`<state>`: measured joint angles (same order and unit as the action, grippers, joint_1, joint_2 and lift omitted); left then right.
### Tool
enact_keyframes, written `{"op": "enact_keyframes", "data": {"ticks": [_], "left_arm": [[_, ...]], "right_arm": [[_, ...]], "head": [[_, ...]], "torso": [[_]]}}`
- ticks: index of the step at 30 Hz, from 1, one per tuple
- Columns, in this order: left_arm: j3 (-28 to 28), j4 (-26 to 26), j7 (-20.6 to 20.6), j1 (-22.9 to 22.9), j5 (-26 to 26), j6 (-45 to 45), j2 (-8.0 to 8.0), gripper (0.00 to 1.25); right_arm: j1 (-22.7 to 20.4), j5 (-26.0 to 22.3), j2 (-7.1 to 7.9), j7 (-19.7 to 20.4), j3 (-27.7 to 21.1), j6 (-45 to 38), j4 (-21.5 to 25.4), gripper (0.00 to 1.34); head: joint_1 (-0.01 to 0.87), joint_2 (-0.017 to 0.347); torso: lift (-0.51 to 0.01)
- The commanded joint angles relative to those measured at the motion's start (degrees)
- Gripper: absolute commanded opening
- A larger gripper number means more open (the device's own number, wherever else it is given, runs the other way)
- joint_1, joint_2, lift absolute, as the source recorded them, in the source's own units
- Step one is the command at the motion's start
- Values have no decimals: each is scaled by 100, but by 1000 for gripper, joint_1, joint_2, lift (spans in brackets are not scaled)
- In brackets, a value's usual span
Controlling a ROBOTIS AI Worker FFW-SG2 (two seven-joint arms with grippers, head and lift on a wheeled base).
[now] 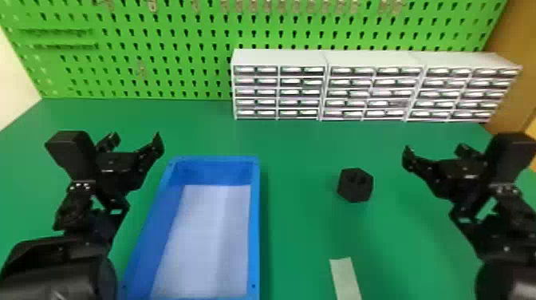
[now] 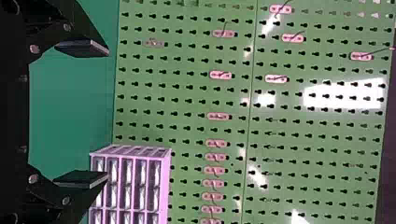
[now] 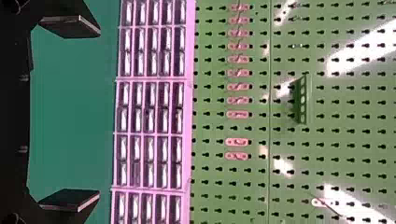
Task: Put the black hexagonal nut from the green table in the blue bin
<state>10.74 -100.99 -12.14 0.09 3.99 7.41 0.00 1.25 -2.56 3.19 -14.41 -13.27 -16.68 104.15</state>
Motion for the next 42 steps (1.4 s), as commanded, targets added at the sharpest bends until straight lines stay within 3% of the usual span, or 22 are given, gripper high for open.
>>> {"op": "enact_keyframes", "data": {"ticks": [1, 18, 42], "left_arm": [[-11, 18, 1, 9, -12, -2, -15, 919], [-28, 45, 1, 35, -21, -2, -15, 919], [-63, 45, 1, 27, -56, 6, -15, 919]], "right_arm": [[305, 71, 58, 0, -79, -415, -18, 1247], [1386, 185, 287, 0, -35, -1856, -475, 1247], [2757, -43, 498, 0, 114, -3245, -1995, 1247]], "head": [[686, 51], [686, 51], [686, 51]], "torso": [[-97], [-97], [-97]]}}
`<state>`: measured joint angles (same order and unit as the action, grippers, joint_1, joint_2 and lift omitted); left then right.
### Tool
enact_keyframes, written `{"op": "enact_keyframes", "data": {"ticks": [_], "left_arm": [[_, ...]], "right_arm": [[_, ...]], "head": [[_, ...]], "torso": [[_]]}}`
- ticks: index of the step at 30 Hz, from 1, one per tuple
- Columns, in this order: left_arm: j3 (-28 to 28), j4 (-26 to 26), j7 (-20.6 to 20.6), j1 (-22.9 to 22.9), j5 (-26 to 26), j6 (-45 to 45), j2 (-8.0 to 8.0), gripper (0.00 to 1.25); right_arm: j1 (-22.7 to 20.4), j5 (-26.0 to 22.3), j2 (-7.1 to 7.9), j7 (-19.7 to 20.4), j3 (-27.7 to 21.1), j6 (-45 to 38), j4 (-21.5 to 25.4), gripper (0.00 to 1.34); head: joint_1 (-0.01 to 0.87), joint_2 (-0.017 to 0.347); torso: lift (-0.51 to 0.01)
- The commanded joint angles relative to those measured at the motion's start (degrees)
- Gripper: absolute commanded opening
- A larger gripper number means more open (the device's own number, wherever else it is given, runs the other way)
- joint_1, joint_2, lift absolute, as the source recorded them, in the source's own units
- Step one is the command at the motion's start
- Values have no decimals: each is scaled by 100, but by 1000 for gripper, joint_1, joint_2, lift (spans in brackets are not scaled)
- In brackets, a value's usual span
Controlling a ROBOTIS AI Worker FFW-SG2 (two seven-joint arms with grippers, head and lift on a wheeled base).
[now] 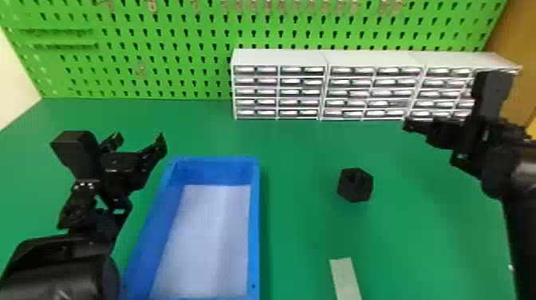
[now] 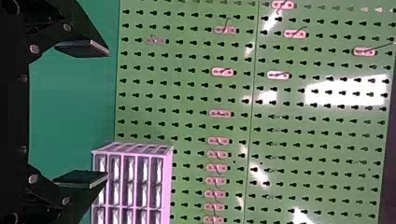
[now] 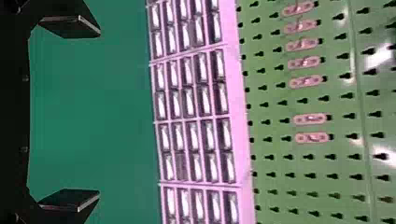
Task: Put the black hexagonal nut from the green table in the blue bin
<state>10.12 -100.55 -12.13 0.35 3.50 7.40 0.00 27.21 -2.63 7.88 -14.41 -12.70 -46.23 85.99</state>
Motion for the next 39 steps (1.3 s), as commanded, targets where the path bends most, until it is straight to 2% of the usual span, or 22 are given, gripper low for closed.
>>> {"op": "enact_keyframes", "data": {"ticks": [1, 9, 20, 31, 39], "left_arm": [[-1, 0, 0, 0, -8, 7, -15, 919], [-19, 0, 0, 0, -25, 7, -15, 919], [-19, 0, 0, 0, -25, 7, -15, 919], [-45, 9, 0, 9, -60, 7, -15, 920], [-63, 18, 0, 9, -60, 7, -15, 919]], "right_arm": [[206, -71, 47, 0, 101, -360, -241, 1247], [435, -405, 153, 0, 312, -721, -619, 1247], [786, -704, 179, 0, 611, -1028, -1260, 1247], [1261, -774, 197, 0, 840, -1125, -2007, 1247], [1340, -774, 170, 0, 769, -1274, -2262, 1247]], "head": [[686, 51], [686, 51], [686, 51], [686, 51], [686, 51]], "torso": [[-97], [-97], [-97], [-97], [-97]]}}
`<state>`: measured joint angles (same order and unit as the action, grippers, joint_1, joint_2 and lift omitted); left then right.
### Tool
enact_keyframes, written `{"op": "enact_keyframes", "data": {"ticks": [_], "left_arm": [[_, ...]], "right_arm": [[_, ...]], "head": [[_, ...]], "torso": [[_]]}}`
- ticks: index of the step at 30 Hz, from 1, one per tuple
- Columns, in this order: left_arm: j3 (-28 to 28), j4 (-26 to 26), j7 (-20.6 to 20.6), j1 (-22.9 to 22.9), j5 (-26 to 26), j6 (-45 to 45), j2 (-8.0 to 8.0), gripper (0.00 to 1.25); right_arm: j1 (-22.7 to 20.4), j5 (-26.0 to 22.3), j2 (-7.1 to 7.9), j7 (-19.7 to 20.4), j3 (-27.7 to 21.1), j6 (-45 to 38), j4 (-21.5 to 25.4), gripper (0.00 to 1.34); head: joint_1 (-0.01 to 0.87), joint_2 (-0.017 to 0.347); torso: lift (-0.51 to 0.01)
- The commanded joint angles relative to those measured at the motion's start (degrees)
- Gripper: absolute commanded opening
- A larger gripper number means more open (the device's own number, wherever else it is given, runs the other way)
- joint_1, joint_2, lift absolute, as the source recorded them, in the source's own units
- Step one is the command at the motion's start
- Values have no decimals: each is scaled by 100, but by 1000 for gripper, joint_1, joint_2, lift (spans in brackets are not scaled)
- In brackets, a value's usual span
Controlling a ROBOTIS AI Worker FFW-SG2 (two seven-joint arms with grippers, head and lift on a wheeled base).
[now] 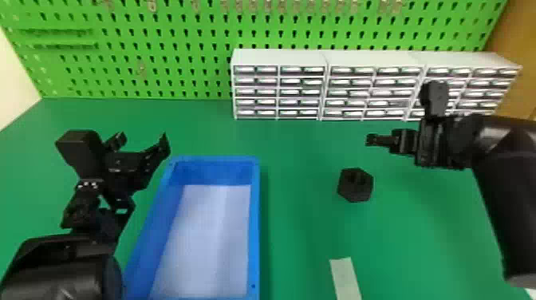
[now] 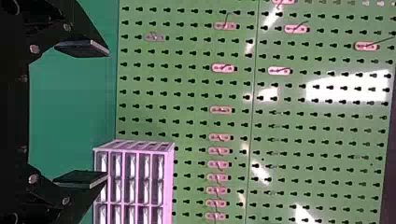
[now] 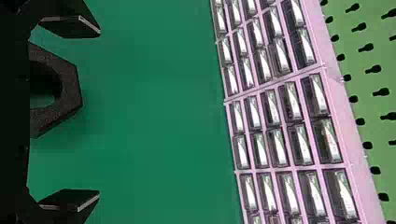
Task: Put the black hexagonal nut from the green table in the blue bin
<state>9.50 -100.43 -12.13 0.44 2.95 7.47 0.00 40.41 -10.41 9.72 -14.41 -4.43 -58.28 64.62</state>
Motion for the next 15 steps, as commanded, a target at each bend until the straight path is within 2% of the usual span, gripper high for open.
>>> {"op": "enact_keyframes", "data": {"ticks": [1, 15], "left_arm": [[-9, 6, 0, 0, -5, 0, -15, 920], [-18, 15, 0, 9, 4, 0, -15, 920]], "right_arm": [[29, 22, -23, 0, -67, -105, -169, 1247], [20, 48, 56, 0, -50, -228, -679, 1244]], "head": [[686, 51], [686, 51]], "torso": [[-97], [-97]]}}
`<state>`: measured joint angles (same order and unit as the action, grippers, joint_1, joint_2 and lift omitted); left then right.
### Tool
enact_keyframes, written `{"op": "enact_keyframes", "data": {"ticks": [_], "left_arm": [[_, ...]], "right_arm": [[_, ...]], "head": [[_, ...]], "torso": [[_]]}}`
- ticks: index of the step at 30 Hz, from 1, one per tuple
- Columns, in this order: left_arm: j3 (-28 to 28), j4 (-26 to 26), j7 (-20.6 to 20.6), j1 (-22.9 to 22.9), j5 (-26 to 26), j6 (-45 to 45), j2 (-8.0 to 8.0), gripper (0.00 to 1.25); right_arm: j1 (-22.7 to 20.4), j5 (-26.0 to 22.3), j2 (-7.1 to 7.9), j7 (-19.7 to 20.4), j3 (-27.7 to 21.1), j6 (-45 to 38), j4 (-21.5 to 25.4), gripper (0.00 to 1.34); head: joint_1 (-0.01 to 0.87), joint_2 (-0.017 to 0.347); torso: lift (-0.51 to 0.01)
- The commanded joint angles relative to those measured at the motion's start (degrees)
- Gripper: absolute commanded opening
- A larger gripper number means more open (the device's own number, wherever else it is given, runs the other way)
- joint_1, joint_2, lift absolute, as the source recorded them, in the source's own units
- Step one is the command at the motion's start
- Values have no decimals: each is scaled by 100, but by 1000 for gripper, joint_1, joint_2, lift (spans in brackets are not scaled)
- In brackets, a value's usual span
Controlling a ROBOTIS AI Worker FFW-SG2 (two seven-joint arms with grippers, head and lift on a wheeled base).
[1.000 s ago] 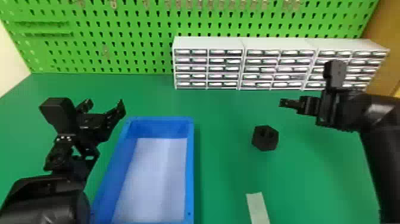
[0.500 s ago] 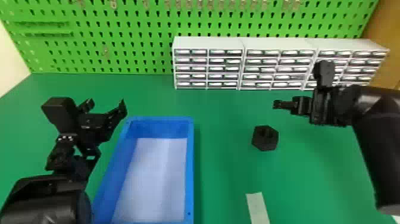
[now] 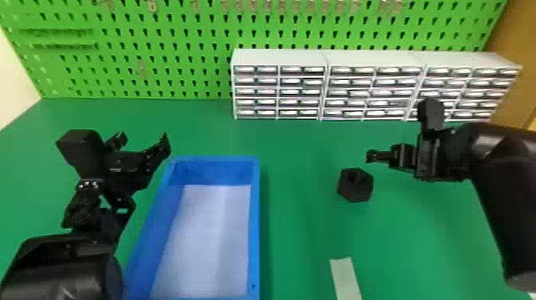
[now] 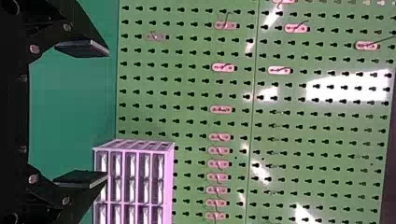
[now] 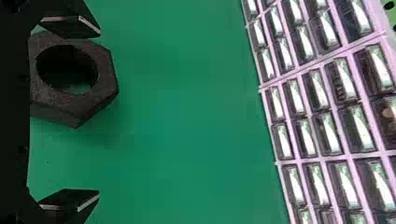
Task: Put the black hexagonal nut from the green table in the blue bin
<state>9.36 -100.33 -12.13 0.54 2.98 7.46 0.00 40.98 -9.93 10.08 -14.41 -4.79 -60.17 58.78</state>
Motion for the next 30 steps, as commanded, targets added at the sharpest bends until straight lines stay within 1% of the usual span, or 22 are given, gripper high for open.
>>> {"op": "enact_keyframes", "data": {"ticks": [1, 14, 30], "left_arm": [[-5, 4, 0, -1, 0, 1, -15, 919], [-40, 13, 0, 8, 0, 1, -15, 919], [-49, 31, 0, 16, 18, -8, -15, 919]], "right_arm": [[-46, -9, 30, 0, -13, -39, -130, 1243], [-125, -9, 38, 0, -22, -118, -209, 1236], [-222, 18, 30, 0, -154, -241, -270, 1236]], "head": [[686, 51], [686, 51], [686, 51]], "torso": [[-97], [-97], [-97]]}}
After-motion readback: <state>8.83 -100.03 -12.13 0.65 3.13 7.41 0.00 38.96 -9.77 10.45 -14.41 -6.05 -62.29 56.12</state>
